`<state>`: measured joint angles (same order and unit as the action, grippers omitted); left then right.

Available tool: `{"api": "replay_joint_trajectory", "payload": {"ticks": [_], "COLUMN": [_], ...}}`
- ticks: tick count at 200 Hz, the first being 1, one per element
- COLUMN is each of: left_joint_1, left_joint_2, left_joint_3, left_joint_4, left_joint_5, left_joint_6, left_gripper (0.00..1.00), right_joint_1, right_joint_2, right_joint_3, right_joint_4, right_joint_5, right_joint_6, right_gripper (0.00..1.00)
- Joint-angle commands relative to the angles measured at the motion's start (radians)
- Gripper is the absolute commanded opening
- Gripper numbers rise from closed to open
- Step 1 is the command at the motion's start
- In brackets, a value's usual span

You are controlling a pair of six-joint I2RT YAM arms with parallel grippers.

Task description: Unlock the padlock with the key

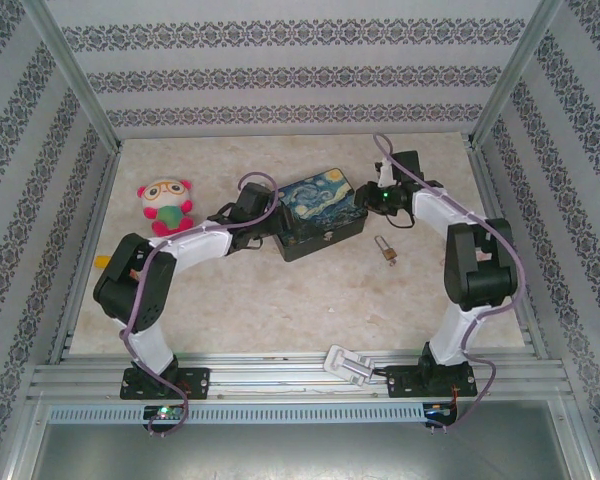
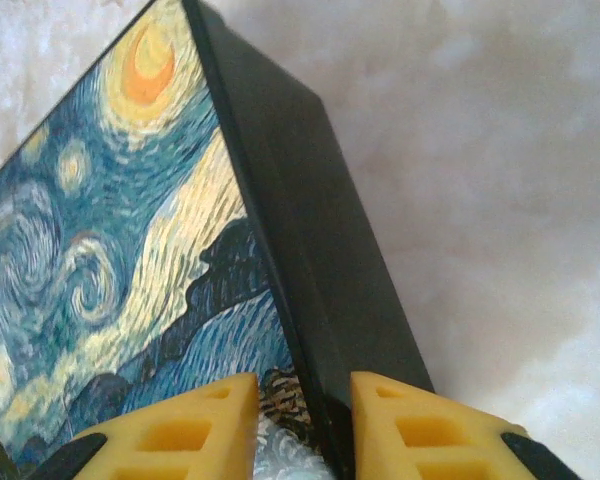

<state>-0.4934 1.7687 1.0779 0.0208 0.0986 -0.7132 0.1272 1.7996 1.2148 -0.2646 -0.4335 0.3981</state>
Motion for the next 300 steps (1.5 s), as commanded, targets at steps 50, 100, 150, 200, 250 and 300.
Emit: {"api": "replay_joint_trajectory", "payload": {"ticks": [50, 100, 150, 200, 250, 300], "left_joint_1": [0.025, 0.033, 0.059, 0.120, 0.139, 0.139], "left_joint_2": [0.045, 0.039, -0.040, -0.228, -0.451, -0.605], "left_joint_3": [0.065, 0.052, 0.017, -0.071, -0.198, -0.356], "left_joint_4": [0.069, 0.075, 0.070, 0.004, -0.051, -0.014], "left_joint_5": [0.062, 0.062, 0.057, -0.051, -0.243, -0.411], "left_joint_6": [0.032, 0.026, 0.045, 0.118, 0.254, 0.366], "left_gripper": [0.66, 0.70, 0.81, 0.97, 0.99, 0.99], "right_joint_1": [0.092, 0.117, 0.124, 0.095, 0.049, 0.040], "right_joint_2": [-0.198, -0.201, -0.246, -0.392, -0.609, -0.807], "right_joint_3": [-0.157, -0.182, -0.159, -0.175, -0.296, -0.436], "right_joint_4": [-0.025, -0.028, -0.103, -0.193, -0.194, -0.134], "right_joint_5": [0.101, 0.110, 0.217, 0.355, 0.489, 0.657], "right_joint_6": [0.051, 0.072, 0.033, -0.044, -0.087, -0.114], "right_gripper": [0.31, 0.31, 0.43, 0.62, 0.83, 0.98]}}
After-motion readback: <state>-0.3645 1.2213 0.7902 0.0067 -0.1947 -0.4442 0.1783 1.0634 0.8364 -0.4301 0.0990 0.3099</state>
